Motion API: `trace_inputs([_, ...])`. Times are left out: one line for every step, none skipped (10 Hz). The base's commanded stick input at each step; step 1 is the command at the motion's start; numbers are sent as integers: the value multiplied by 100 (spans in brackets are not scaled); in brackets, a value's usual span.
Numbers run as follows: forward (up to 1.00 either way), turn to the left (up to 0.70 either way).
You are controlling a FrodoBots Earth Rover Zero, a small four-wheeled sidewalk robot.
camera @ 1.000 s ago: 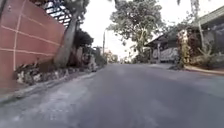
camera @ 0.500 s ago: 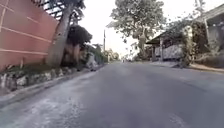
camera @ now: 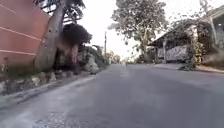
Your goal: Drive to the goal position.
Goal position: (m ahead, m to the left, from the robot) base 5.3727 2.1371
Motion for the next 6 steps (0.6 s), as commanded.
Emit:
trace_inputs([100,0])
trace_inputs([100,0])
trace_inputs([100,0])
trace_inputs([100,0])
trace_inputs([100,0])
trace_inputs([100,0])
